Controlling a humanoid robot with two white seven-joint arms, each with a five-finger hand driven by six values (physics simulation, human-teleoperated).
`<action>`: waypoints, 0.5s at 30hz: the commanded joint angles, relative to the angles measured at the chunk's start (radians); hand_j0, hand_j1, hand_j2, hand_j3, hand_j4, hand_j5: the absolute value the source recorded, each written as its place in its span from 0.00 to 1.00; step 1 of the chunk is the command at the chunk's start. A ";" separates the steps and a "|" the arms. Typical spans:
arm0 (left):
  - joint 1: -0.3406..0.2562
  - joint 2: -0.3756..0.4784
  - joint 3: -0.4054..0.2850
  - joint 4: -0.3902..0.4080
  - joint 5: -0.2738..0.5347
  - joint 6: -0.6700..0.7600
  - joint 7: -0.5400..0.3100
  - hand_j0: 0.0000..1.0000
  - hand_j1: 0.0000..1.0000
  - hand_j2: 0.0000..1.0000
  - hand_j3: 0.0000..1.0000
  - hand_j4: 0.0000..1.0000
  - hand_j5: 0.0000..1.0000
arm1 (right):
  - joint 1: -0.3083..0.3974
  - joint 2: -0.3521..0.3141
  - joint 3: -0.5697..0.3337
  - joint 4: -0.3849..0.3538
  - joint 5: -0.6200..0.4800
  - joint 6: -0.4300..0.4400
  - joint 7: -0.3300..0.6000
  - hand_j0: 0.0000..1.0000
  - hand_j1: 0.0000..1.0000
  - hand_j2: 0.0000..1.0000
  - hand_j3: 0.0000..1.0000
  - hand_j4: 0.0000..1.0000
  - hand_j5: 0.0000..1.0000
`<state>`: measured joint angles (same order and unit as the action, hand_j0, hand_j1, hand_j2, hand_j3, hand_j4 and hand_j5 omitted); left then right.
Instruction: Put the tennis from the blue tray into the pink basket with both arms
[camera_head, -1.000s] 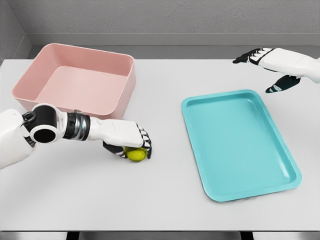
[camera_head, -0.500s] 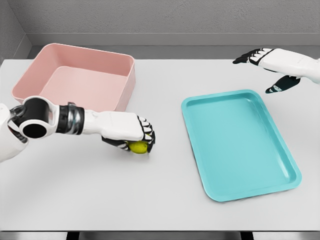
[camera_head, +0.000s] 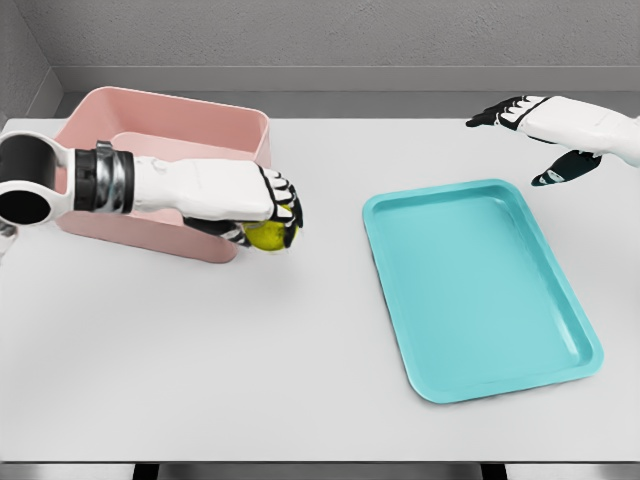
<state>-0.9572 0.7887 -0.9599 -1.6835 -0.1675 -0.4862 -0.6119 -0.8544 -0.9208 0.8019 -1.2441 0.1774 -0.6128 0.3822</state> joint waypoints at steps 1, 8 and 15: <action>-0.002 0.001 0.003 0.018 0.019 0.003 0.001 0.45 0.45 0.45 0.45 0.45 0.45 | 0.000 -0.001 -0.001 0.000 -0.007 0.002 0.000 1.00 1.00 1.00 1.00 1.00 1.00; -0.048 0.000 0.003 0.122 0.036 -0.005 0.001 0.45 0.45 0.45 0.45 0.45 0.45 | 0.000 -0.003 -0.001 0.000 -0.006 0.002 0.000 1.00 1.00 1.00 1.00 1.00 1.00; -0.066 0.000 0.018 0.199 0.036 -0.023 0.001 0.45 0.45 0.45 0.45 0.45 0.45 | -0.002 -0.010 -0.001 0.000 -0.007 0.002 -0.002 1.00 1.00 1.00 1.00 1.00 1.00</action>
<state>-1.0216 0.7878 -0.9504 -1.5056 -0.1375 -0.5091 -0.6118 -0.8560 -0.9277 0.8019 -1.2442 0.1771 -0.6128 0.3816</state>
